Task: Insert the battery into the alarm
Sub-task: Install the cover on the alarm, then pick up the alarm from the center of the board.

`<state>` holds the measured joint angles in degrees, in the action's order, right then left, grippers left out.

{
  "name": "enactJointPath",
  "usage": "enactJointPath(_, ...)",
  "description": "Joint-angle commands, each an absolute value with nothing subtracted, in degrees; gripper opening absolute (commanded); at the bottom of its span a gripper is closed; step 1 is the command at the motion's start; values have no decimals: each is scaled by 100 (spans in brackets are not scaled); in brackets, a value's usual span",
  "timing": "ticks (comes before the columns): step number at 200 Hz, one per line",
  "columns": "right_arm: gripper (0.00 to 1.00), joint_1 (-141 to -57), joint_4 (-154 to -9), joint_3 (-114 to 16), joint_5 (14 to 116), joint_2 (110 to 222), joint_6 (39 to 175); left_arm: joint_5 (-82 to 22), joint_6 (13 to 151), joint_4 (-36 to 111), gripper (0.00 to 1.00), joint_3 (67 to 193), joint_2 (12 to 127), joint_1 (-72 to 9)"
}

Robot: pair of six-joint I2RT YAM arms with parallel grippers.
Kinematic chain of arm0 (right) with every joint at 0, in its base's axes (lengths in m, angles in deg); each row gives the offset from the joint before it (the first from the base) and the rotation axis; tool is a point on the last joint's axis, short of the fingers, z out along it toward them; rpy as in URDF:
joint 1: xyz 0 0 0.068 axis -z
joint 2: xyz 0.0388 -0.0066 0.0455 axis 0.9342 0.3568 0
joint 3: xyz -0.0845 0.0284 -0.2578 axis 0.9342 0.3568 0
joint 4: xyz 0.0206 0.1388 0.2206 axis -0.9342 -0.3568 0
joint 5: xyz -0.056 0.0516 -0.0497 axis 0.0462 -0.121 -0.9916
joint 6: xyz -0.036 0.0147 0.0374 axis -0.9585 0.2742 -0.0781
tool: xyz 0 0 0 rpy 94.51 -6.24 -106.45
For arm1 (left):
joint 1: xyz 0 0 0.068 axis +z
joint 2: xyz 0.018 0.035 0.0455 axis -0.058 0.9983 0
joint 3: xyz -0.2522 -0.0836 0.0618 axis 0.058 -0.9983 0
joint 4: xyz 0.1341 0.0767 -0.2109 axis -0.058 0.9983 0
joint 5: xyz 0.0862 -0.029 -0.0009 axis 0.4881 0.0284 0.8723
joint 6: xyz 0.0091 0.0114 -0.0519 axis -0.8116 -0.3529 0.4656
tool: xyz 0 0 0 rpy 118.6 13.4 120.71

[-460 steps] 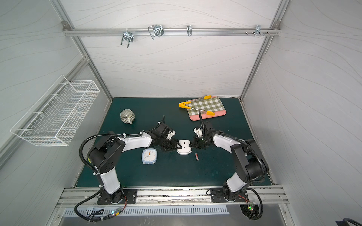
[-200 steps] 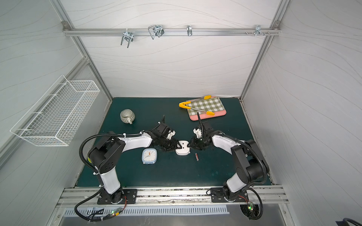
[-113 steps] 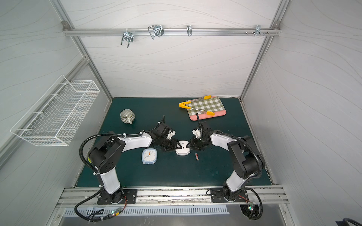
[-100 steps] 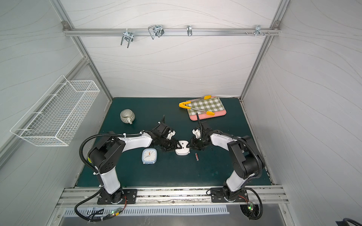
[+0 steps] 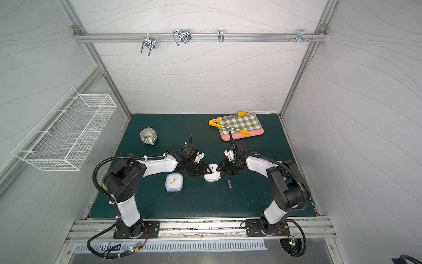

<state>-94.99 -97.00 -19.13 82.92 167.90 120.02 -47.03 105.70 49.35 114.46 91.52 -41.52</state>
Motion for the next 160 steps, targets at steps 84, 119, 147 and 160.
enactJointPath(84, 99, -10933, -11311, -2809, 4851, 16199, 11825, -4012, 10717, 4810, 94, 10431, 7266, -3082)
enactJointPath(119, 99, -11756, -11758, -3518, 3904, 16905, 11816, -3911, 10761, 5139, 96, 10005, 6544, -2337)
enactJointPath(147, 99, -12108, -12017, -3948, 3575, 17423, 11869, -3933, 10650, 5318, 96, 9951, 6359, -2130)
enactJointPath(160, 99, -12165, -12026, -4028, 3606, 17566, 11887, -3979, 10652, 5277, 96, 9945, 6346, -2127)
